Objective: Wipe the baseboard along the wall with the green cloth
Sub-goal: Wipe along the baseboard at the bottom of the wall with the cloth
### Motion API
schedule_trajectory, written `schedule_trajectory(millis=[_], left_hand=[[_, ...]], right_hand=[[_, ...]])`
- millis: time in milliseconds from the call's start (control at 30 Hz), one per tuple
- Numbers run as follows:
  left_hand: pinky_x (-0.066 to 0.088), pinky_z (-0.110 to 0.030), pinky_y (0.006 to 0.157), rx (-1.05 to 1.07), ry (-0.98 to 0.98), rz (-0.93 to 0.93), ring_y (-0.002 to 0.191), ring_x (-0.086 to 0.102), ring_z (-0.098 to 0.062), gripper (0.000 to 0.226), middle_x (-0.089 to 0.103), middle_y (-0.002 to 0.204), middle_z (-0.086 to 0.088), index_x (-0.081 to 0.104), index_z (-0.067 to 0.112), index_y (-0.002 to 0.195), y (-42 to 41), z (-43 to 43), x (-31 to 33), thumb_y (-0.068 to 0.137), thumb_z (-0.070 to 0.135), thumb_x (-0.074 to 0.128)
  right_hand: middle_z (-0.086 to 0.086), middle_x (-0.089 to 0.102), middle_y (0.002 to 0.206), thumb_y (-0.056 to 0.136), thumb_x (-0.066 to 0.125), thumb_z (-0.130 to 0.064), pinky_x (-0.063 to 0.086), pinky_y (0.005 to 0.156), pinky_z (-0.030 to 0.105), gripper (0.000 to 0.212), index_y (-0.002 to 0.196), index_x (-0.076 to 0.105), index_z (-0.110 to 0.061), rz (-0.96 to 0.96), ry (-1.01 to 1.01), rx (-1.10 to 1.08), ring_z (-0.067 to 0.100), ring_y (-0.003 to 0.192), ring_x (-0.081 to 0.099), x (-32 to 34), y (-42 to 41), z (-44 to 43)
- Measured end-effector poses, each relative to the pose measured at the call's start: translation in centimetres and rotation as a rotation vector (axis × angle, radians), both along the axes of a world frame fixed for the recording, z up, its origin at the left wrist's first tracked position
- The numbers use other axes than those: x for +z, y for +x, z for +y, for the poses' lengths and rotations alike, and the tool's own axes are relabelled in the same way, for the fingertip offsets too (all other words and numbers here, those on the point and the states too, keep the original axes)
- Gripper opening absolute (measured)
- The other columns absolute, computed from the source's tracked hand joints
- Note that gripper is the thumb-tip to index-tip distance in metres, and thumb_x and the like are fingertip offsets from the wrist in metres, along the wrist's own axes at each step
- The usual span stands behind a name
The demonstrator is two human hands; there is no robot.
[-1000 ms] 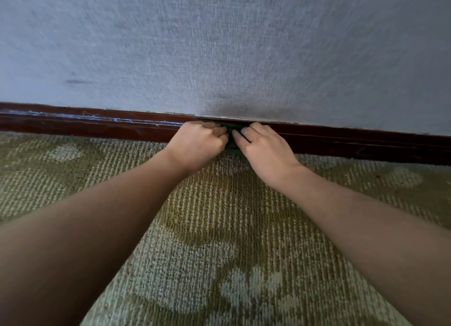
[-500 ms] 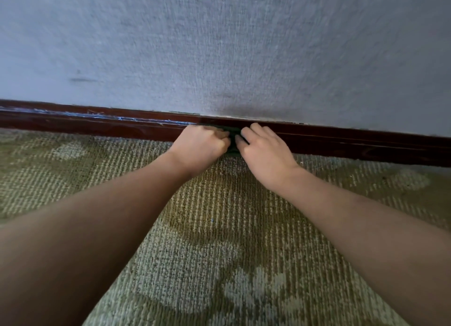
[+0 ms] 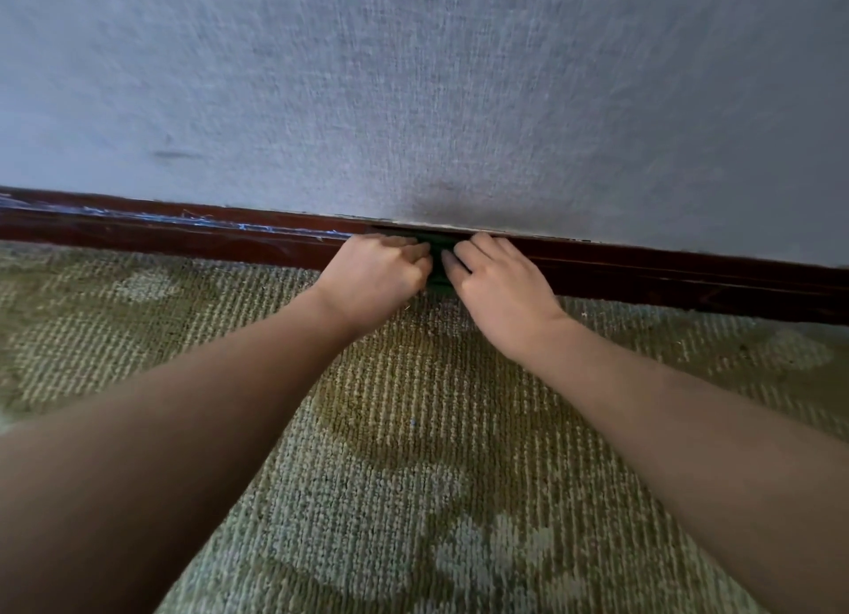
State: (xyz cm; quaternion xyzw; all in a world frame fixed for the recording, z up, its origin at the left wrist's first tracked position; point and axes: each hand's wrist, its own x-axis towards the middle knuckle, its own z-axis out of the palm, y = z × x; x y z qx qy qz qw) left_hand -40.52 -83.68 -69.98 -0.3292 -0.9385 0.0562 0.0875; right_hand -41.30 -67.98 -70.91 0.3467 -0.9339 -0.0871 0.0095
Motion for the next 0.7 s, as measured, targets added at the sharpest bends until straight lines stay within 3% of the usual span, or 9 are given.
schedule_trajectory(millis=[67,133,267,400,500,600,700], left_hand=[[0.058,-0.040,0.066,0.054,0.011,-0.036,0.092,0.068,-0.030,0.030,0.068,0.109,-0.016,0.069,-0.002,0.102,-0.1,-0.3,0.0,0.074,-0.008,0.061],[0.057,-0.039,0.061,0.067,0.019,-0.077,0.087,0.068,-0.031,0.030,0.070,0.104,-0.015,0.070,-0.002,0.100,-0.1,-0.5,0.0,0.071,-0.010,0.065],[0.049,-0.037,0.071,0.176,-0.077,-0.102,0.096,0.062,-0.027,0.032,0.065,0.113,-0.003,0.061,0.013,0.116,-0.8,-0.1,0.0,0.088,0.006,0.046],[0.050,-0.033,0.071,0.153,-0.174,-0.130,0.089,0.063,-0.022,0.028,0.066,0.104,0.001,0.060,0.020,0.111,-0.3,0.4,0.4,0.090,0.009,0.045],[0.049,-0.032,0.074,0.109,-0.188,-0.147,0.098,0.061,-0.020,0.028,0.062,0.111,0.003,0.057,0.019,0.115,1.0,0.7,-0.5,0.093,0.011,0.041],[0.049,-0.037,0.086,0.090,-0.151,-0.117,0.114,0.053,-0.023,0.033,0.057,0.125,-0.003,0.053,0.012,0.123,0.9,0.7,-0.2,0.094,0.008,0.039],[0.047,-0.043,0.089,0.098,-0.108,-0.090,0.115,0.052,-0.030,0.034,0.057,0.125,-0.014,0.056,0.001,0.120,0.2,1.1,0.4,0.090,0.001,0.039]], right_hand=[[0.012,0.043,0.129,0.092,0.037,-0.003,0.021,0.102,0.033,0.044,0.136,0.035,-0.001,-0.011,-0.015,-0.002,0.027,0.121,0.032,-0.1,-0.4,0.0],[0.012,0.044,0.128,0.092,0.036,-0.004,0.021,0.101,0.033,0.042,0.134,0.039,-0.002,-0.013,-0.027,-0.018,0.028,0.121,0.033,-0.1,-0.6,-0.2],[0.010,0.047,0.124,0.092,0.038,-0.005,0.025,0.098,0.033,0.038,0.129,0.046,-0.003,-0.009,-0.057,-0.052,0.027,0.118,0.035,0.0,-0.5,-0.8],[0.009,0.050,0.121,0.090,0.040,-0.003,0.027,0.094,0.031,0.035,0.124,0.050,-0.005,-0.052,-0.072,-0.022,0.025,0.115,0.038,-0.1,0.7,-0.6],[0.008,0.049,0.121,0.092,0.037,-0.004,0.026,0.093,0.031,0.037,0.128,0.046,-0.004,-0.051,-0.026,0.039,0.025,0.114,0.037,-0.4,1.8,0.1],[0.007,0.050,0.120,0.092,0.035,-0.005,0.027,0.094,0.031,0.039,0.130,0.044,-0.004,0.013,0.012,0.008,0.024,0.113,0.040,0.1,1.4,0.6],[-0.003,0.062,0.105,0.087,0.045,-0.015,0.038,0.088,0.027,0.035,0.119,0.060,-0.013,0.170,0.089,-0.005,0.016,0.102,0.054,0.8,0.9,1.2]])
